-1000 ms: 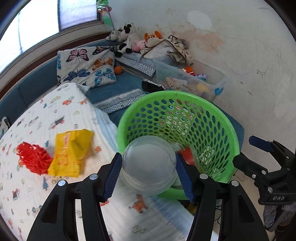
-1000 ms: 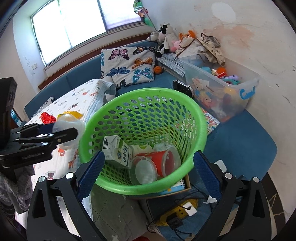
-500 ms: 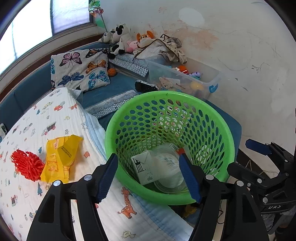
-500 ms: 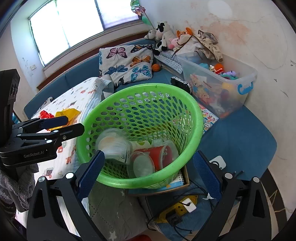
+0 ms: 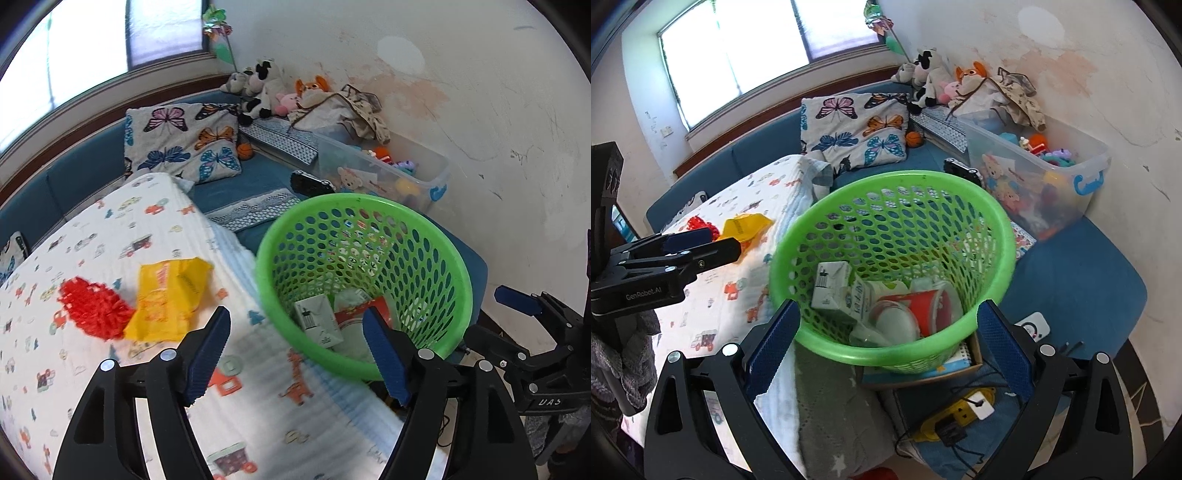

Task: Collect trash
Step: 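Move both tools back over the bed toward the red mesh and yellow bag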

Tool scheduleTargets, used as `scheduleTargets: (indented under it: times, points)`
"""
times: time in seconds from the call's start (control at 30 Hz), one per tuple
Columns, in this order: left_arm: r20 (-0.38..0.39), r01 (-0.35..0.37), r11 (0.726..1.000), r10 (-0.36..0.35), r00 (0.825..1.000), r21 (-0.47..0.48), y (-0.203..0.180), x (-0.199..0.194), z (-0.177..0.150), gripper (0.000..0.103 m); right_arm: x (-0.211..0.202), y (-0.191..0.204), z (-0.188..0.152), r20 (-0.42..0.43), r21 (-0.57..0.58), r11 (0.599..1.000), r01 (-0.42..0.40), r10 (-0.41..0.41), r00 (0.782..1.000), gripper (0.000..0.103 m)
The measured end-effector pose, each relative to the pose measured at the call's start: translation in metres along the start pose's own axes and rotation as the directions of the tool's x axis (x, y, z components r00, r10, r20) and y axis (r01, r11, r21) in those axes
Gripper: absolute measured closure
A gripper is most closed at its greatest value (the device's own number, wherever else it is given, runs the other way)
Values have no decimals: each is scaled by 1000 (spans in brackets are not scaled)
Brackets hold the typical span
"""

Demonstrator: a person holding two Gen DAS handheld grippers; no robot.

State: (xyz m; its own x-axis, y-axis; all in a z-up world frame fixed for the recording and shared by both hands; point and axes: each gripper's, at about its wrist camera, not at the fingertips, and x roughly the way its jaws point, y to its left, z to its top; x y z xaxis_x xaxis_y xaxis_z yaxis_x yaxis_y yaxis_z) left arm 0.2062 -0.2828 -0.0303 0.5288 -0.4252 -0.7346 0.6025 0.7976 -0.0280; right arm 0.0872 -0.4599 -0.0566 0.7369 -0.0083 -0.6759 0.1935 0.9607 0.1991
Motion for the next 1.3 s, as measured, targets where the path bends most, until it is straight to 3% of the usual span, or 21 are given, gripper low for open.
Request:
scheduleTargets:
  times: [0.5, 1.3]
  points:
    - [15, -80, 990, 83, 996, -117, 65, -36, -31, 25, 3, 57, 5, -3, -94, 994, -59, 59, 998, 6]
    - [-2, -230, 933, 239, 971, -278, 173, -70, -56, 22, 63, 148, 31, -70, -226, 962, -153, 140, 988, 6]
